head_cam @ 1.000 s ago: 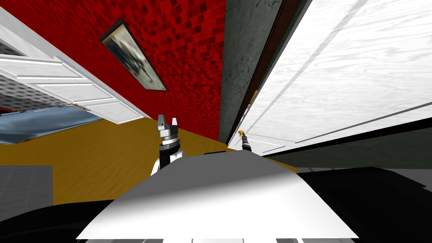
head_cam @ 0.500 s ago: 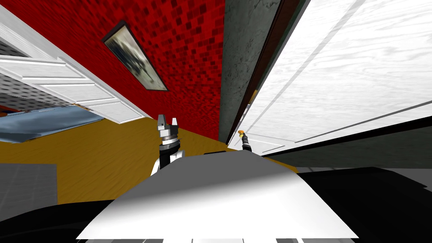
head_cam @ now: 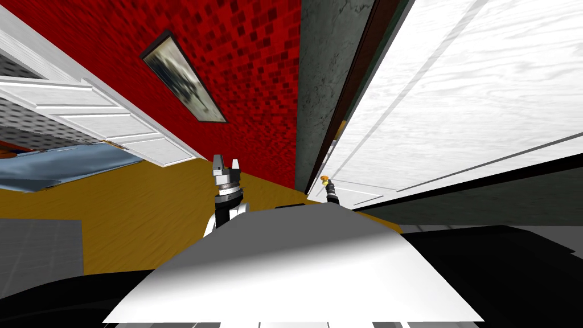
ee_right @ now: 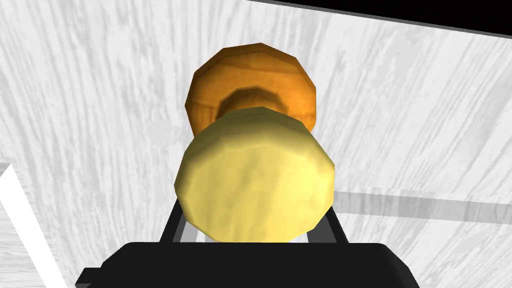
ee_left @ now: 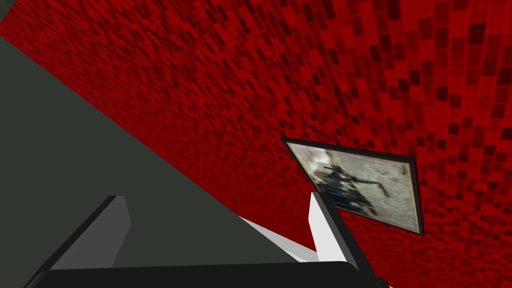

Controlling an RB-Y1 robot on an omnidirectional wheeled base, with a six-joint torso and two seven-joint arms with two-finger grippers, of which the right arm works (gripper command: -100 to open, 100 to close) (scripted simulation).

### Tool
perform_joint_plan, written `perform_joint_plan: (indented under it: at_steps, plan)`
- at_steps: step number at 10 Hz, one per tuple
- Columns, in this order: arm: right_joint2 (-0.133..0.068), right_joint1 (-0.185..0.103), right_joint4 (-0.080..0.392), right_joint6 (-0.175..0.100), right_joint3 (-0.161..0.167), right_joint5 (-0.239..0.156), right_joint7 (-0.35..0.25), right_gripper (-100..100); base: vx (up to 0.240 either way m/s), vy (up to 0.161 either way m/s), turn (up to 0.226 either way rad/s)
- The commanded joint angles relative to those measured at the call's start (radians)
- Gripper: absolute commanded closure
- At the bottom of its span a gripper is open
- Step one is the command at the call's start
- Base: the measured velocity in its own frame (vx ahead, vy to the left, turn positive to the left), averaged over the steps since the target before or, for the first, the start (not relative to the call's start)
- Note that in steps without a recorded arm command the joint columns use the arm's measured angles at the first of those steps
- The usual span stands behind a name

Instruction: Pull the door open

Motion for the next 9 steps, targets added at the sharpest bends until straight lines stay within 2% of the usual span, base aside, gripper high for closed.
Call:
perform_joint_plan:
  at_steps: [1,2,3,4,5,6,7,8,9]
  plan:
    - [0.008,-0.01,0.002,-0.006,0.016,-0.001,-0.033,100,-0.022,0.0,0.01]
    - [0.005,-0.011,0.003,-0.007,0.023,-0.009,-0.071,100,-0.024,-0.002,0.01]
    - [0.005,-0.011,0.003,-0.007,0.023,-0.009,-0.075,100,-0.016,-0.003,0.003]
    - [0.001,-0.012,0.004,-0.007,0.031,-0.018,-0.116,100,-0.018,-0.005,0.013]
    - [0.001,-0.012,0.004,-0.007,0.031,-0.018,-0.116,100,-0.016,-0.006,0.006]
    - [-0.002,-0.013,0.005,-0.008,0.039,-0.027,-0.156,100,-0.021,-0.002,0.006]
    - [-0.002,-0.013,0.005,-0.008,0.039,-0.027,-0.158,100,-0.015,0.0,0.008]
    - [-0.005,-0.014,0.006,-0.009,0.046,-0.036,-0.197,100,-0.025,-0.003,0.019]
    - [-0.005,-0.014,0.006,-0.009,0.046,-0.036,-0.2,100,-0.021,-0.002,0.009]
